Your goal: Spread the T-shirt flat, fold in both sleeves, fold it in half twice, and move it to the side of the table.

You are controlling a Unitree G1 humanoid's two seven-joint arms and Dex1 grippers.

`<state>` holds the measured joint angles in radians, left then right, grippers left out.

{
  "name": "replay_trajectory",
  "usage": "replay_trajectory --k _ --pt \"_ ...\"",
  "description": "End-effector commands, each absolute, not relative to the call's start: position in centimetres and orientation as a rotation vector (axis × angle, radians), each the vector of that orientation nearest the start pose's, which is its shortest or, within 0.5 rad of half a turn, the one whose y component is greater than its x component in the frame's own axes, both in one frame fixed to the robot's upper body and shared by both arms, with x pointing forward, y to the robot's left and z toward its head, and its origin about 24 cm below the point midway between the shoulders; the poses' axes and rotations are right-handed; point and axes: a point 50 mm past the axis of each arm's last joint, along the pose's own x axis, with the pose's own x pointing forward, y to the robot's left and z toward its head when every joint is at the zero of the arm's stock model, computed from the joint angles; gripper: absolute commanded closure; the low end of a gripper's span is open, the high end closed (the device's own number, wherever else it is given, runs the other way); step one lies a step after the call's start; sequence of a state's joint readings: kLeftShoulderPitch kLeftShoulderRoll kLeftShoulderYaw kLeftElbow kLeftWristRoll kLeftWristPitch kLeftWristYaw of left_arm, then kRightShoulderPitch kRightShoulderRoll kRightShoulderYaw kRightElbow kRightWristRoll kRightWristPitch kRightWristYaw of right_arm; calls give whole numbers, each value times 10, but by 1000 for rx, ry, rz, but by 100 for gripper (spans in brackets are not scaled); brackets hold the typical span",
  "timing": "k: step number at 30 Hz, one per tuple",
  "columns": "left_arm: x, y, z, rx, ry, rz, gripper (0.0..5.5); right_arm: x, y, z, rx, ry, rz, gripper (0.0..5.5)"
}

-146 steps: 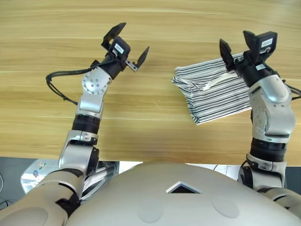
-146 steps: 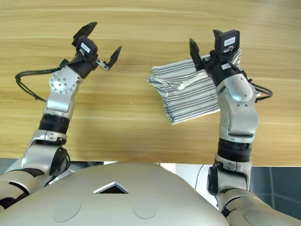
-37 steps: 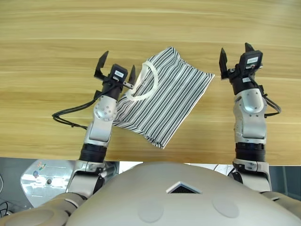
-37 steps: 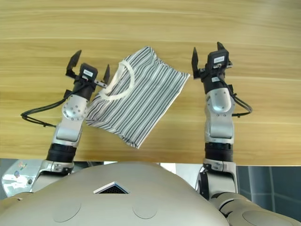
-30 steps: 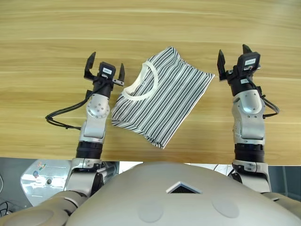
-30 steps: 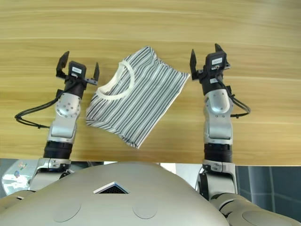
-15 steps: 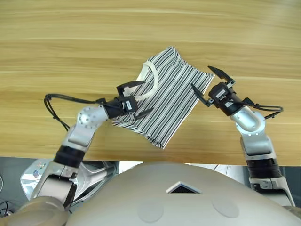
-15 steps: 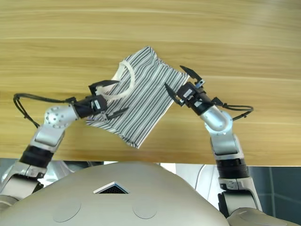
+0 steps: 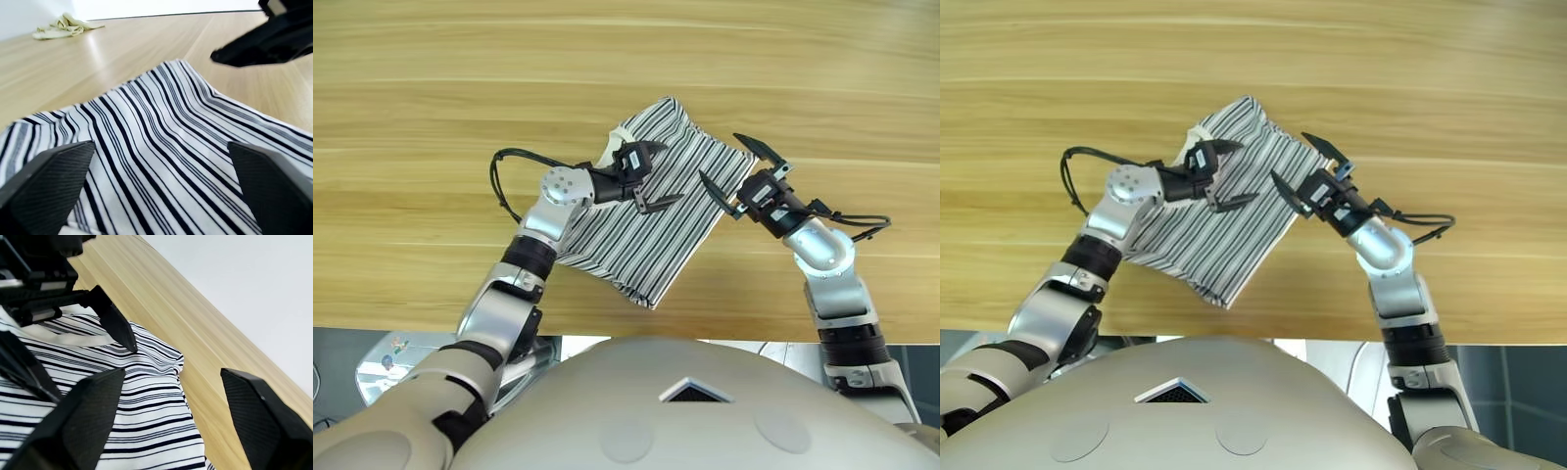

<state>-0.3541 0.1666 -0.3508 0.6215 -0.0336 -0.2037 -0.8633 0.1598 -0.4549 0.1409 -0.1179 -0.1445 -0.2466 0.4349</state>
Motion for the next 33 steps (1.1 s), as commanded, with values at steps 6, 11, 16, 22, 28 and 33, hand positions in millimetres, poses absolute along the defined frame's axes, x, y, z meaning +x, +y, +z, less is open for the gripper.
replay_trajectory --k 6,11,16,22,28,33 --pt "276 107 -24 -13 465 -679 50 209 -173 55 -574 -69 606 189" --pt "233 112 -17 -82 460 -608 50 206 -175 56 -568 -59 587 189" --pt "201 106 -14 -167 493 -499 50 206 -178 58 -570 -58 578 189" --pt "190 109 -19 -271 553 -230 50 202 -176 55 -556 -51 574 189" --pt "202 98 -8 -308 496 -211 50 202 -171 54 -540 -68 579 189" --pt "202 88 51 -364 142 -381 50 208 -181 43 -681 -80 572 189"
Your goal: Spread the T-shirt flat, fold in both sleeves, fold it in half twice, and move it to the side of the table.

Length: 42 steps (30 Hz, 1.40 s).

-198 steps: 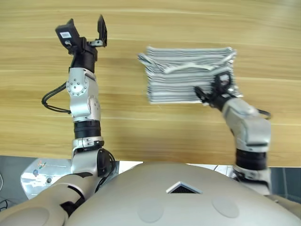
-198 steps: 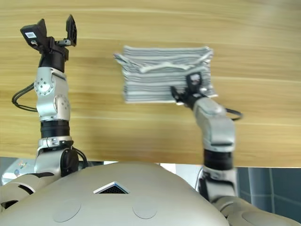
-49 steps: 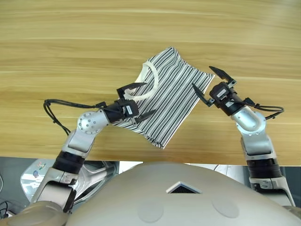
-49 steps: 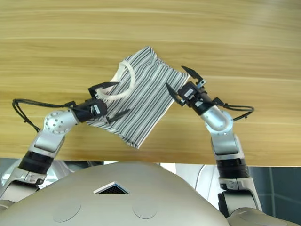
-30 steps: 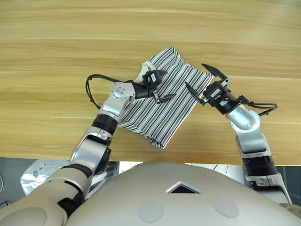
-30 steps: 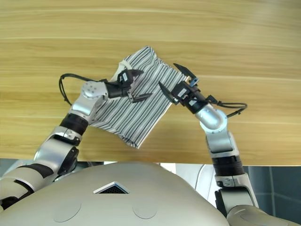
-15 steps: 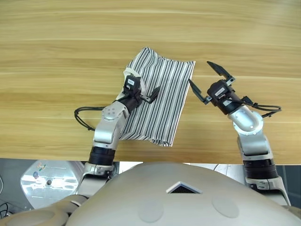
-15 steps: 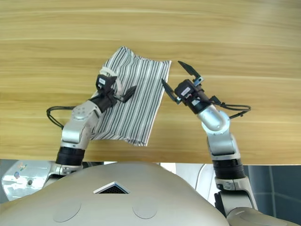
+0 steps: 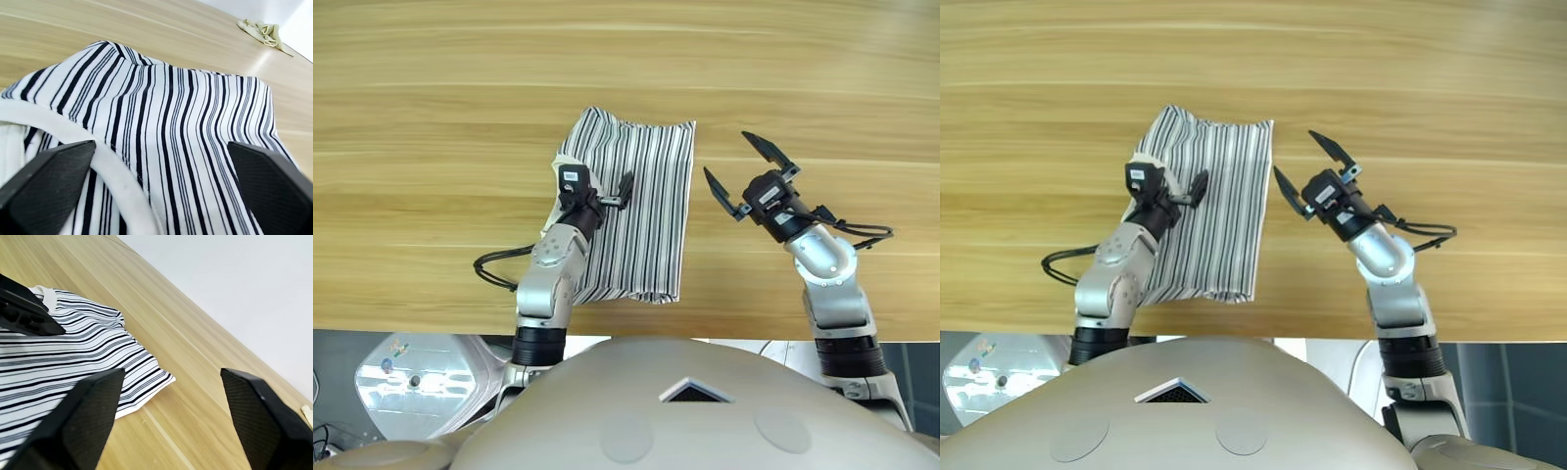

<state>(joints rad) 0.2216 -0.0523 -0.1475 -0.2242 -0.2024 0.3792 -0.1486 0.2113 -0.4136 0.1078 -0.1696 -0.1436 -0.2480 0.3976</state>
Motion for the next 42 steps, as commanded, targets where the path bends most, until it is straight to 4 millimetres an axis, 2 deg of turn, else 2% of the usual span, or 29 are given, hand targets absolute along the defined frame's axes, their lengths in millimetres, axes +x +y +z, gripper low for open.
replay_trajectory --k 1,4,5,6,7,9,11,12,13,14,16,18,22,26,29,37,42 --pt "201 85 59 -369 95 -411 50 209 -184 37 -759 -78 581 189" --pt "197 86 96 -370 -147 -527 50 202 -191 24 -964 -116 666 189" --pt "194 94 110 -312 -261 -588 50 198 -194 23 -1004 -143 697 189" --pt "191 110 120 -194 -357 -625 50 194 -197 24 -1035 -171 723 189" --pt "193 134 125 19 -414 -603 50 193 -202 26 -1064 -189 735 189" --pt "201 199 119 587 -338 -485 50 194 -215 33 -1148 -210 739 189" --pt "195 278 94 1177 -11 -381 50 193 -227 37 -1208 -198 750 189" --pt "183 309 86 1337 150 -382 50 189 -231 36 -1223 -178 783 189" --pt "170 330 80 1444 281 -415 50 183 -233 36 -1233 -155 826 189" --pt "155 337 71 1469 390 -484 50 174 -233 33 -1228 -126 901 189" --pt "131 339 56 1471 498 -620 50 151 -230 27 -1199 -64 1060 189" --pt "117 335 48 1467 524 -714 50 134 -228 25 -1171 -13 1167 189" --pt "87 283 43 1350 417 -1021 50 135 -219 34 -1154 -41 1178 189" --pt "73 250 47 1253 319 -1129 50 135 -218 38 -1167 -38 1196 189" --pt "74 238 45 1225 293 -1183 50 136 -215 38 -1167 -45 1218 189" --pt "93 230 28 1238 272 -1321 50 134 -201 37 -1144 -90 1304 189" --pt "101 229 26 1255 265 -1350 50 126 -195 35 -1116 -100 1363 189"
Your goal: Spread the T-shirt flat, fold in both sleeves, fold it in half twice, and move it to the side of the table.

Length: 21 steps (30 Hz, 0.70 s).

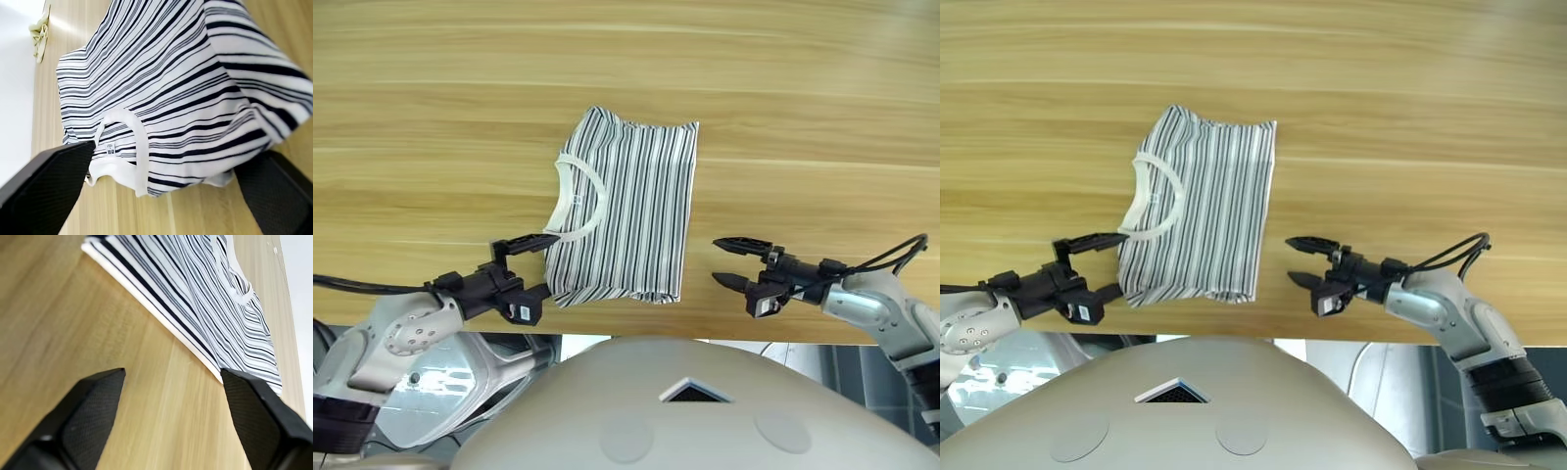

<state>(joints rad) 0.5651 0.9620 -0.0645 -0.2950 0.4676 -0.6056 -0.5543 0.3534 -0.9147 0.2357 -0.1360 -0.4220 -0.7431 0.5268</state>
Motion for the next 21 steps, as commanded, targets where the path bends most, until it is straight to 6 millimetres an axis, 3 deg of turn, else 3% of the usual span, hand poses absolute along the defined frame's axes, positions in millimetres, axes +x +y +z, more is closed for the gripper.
replay_trajectory --k 1,12,21 --pt "102 228 24 1253 262 -1357 50 126 -193 34 -1109 -105 1371 189" --pt "99 218 18 1198 217 -1460 50 143 -168 26 -1050 -204 1426 189" --pt "104 213 17 1155 184 -1534 209 131 -167 32 -1012 -213 1505 189"
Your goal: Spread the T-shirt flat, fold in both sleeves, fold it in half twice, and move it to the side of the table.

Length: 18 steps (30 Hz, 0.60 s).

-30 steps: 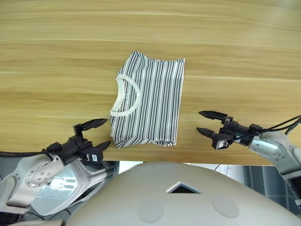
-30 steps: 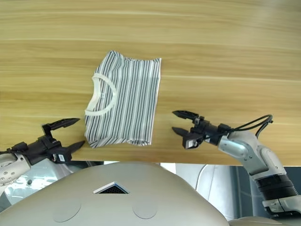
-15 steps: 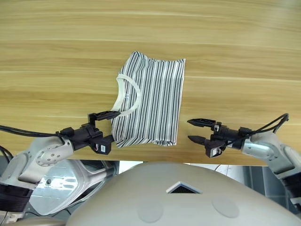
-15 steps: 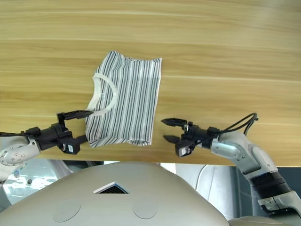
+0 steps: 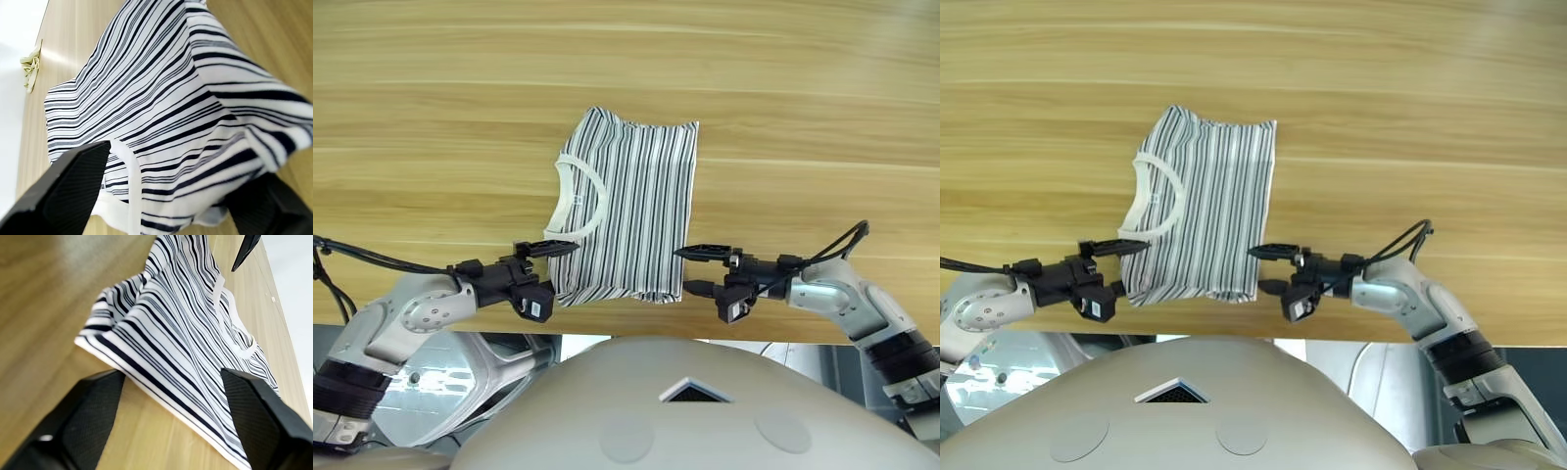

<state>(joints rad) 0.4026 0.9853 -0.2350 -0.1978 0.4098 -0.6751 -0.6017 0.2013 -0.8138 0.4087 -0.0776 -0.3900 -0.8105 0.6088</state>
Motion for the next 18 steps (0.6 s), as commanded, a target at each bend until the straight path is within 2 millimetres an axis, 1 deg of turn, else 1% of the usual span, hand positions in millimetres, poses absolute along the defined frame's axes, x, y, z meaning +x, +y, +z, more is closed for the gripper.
replay_trajectory --k 1,2,6,10,14,18 --pt "105 213 16 1153 187 -1532 224 130 -170 33 -1015 -205 1517 189" --pt "105 214 15 1150 189 -1530 236 128 -171 34 -1014 -198 1531 189" --pt "109 211 12 1141 185 -1529 316 126 -171 34 -1000 -186 1541 189" --pt "111 210 11 1137 169 -1527 382 136 -165 27 -988 -186 1510 189" --pt "114 208 13 1138 152 -1520 451 148 -165 22 -987 -173 1477 189" --pt "115 208 10 1137 149 -1522 519 149 -161 15 -959 -168 1475 189"
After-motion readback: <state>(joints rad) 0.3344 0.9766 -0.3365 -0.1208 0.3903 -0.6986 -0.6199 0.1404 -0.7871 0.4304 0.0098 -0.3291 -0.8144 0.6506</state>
